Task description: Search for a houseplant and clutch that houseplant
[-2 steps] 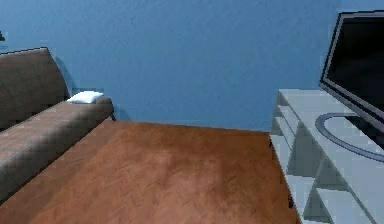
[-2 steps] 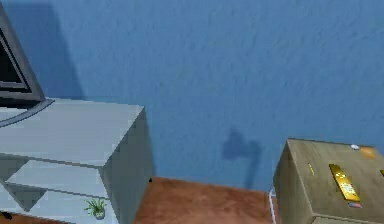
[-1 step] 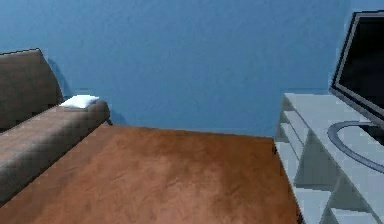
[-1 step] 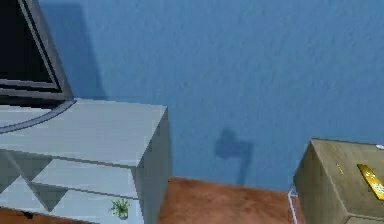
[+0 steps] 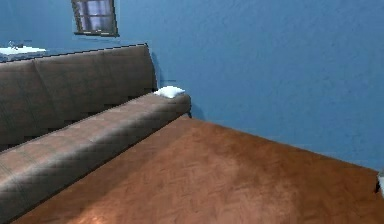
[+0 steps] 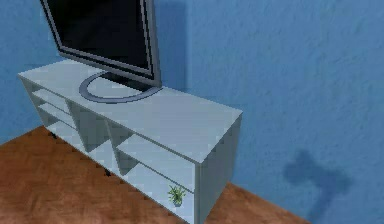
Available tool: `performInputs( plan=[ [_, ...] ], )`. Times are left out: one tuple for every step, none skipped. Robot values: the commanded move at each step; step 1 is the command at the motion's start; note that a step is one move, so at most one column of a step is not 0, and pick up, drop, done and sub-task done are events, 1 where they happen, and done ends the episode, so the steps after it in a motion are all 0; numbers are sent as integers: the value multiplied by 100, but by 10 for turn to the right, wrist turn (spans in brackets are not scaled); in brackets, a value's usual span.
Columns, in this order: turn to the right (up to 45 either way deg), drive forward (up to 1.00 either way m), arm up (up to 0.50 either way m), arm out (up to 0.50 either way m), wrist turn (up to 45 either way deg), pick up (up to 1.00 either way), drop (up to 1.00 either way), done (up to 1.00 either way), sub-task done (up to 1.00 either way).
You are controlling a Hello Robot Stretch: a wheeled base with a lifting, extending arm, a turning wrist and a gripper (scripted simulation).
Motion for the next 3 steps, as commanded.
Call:
performInputs(
  plan=[
    [-30,0,0,0,0,0,0,0,0],
    [0,0,26,0,0,0,0,0,0],
    [0,0,0,46,0,0,0,0,0]
  ],
)
